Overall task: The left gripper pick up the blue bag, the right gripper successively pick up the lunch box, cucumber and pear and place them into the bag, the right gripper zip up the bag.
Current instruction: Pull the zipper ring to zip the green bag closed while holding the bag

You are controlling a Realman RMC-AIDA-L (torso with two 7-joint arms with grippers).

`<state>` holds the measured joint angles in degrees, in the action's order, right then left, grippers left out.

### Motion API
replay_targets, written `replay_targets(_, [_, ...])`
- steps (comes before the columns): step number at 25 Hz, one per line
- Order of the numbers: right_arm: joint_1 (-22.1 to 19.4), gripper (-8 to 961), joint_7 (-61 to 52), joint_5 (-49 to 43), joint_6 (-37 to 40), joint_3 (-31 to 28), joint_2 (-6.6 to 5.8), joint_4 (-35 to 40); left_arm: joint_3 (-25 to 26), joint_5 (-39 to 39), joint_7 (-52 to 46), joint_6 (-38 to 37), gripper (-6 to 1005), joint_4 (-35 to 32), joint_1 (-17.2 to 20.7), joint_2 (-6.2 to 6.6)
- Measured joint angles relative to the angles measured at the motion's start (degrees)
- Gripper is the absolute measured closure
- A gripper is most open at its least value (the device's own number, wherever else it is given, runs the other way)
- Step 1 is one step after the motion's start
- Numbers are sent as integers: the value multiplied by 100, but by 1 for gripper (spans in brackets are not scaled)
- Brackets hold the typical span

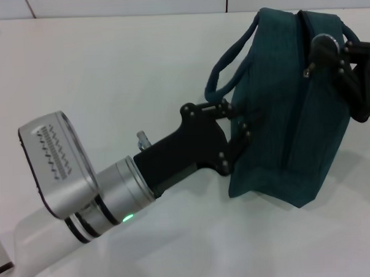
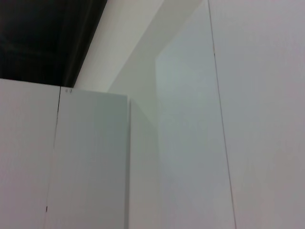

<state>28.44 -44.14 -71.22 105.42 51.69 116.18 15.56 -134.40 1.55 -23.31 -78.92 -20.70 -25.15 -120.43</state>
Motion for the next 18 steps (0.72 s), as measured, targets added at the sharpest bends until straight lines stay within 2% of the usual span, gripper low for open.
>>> replay_targets(7, [0,931,0,83,335,25,0,-198,-24,-304,717,-198,878,81,13,41])
replay_targets(12, [4,931,-33,69,610,106,0,-266,4,-417,1109,-558,944,290,16,52])
replay_targets(18, [-42,931,-24,277,470,99,-19,-295,116,-379,1358,-930,944,672,-38,74])
